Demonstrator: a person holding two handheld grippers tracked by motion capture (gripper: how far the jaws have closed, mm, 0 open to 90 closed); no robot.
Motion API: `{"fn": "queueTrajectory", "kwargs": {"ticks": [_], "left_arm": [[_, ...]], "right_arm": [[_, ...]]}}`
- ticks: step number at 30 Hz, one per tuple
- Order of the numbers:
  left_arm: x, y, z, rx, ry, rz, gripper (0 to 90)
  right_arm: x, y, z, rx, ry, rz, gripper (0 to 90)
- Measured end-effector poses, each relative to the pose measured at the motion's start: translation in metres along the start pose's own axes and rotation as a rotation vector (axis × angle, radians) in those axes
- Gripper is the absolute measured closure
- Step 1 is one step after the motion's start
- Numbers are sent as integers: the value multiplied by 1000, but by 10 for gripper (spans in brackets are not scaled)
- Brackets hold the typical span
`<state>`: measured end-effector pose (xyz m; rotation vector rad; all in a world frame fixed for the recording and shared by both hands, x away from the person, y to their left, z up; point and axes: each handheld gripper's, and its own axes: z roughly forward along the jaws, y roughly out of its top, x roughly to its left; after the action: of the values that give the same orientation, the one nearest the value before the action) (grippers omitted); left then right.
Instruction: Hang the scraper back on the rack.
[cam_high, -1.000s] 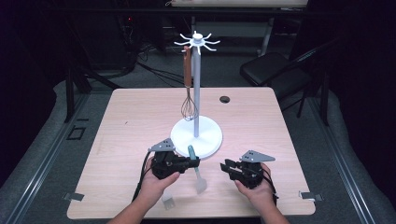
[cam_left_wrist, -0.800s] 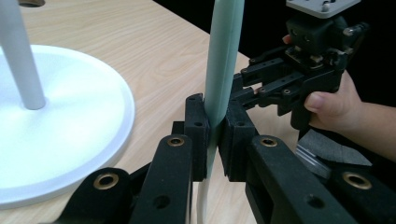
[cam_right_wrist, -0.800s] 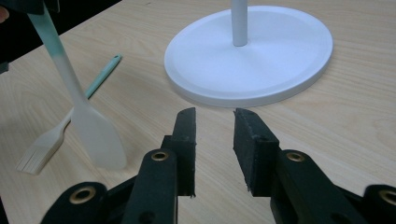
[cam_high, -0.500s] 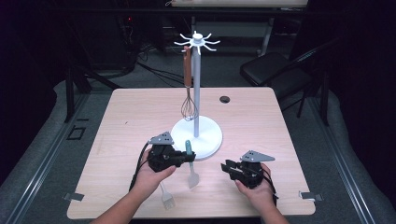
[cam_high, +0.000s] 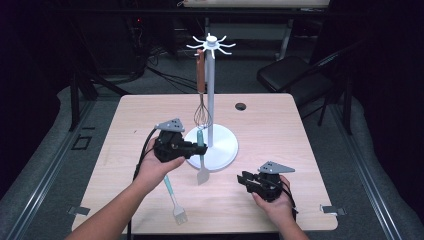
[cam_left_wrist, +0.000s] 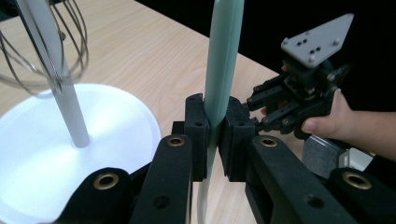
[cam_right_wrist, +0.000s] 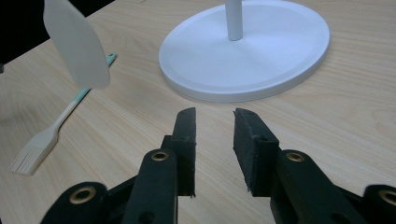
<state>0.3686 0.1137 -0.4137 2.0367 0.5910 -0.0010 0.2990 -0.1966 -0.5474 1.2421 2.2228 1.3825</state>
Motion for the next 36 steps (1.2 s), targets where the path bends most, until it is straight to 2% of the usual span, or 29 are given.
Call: {"fn": "queueTrajectory", "kwargs": {"ticks": [3,15,26,36], "left_arm": [[1,13,-4,5,17,24,829],[4,53,-12,-1,19,68,830],[6,88,-29,-23,40,83,830],[1,110,-36,-37,50,93,830]], "right_arm": [[-1,0,0,0,-2,0,696],[-4,-1,1,-13,-4,13,697],[-7,-2,0,-21,-3,26,696],[-8,-3,0,-18,-10,28,682]]}}
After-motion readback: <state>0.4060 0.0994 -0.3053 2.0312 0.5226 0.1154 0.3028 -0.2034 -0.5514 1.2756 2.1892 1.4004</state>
